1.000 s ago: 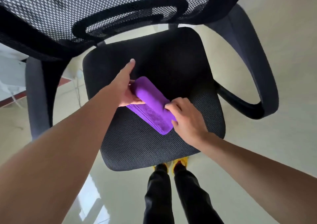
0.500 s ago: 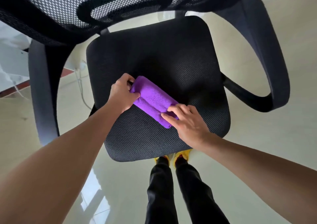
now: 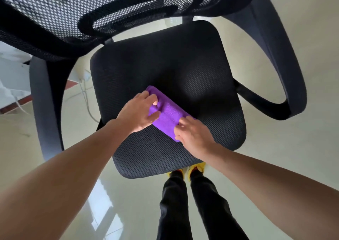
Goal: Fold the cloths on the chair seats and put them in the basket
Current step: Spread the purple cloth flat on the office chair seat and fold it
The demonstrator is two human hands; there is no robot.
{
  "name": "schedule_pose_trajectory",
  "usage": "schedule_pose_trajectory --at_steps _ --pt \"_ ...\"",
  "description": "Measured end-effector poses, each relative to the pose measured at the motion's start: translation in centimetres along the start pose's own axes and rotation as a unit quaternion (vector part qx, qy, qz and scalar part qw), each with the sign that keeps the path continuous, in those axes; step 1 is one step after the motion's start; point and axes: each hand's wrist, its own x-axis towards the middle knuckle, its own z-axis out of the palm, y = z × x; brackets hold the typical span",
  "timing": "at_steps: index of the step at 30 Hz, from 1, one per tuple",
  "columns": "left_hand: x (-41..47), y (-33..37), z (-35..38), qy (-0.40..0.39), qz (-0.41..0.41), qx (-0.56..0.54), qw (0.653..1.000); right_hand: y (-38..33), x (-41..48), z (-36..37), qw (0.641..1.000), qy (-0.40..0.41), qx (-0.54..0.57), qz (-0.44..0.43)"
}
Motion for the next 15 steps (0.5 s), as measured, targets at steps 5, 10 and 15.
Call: schedule_pose_trajectory --at_steps 5,10,15 --pt "0.8 0.7 -0.5 -0.001 -0.002 0.108 0.994 -0.1 -0.2 0.8 0.999 0.023 0.008 0.038" --pt "3.0 0.8 -1.8 -0.072 0.085 0.248 0.962 0.4 -0.2 -0.3 0.966 0.001 0.101 0.237" --pt "2.7 0.5 -1.5 -0.096 0.106 0.271 0.952 -0.2 1.2 0.7 0.927 -0.073 0.212 0.301"
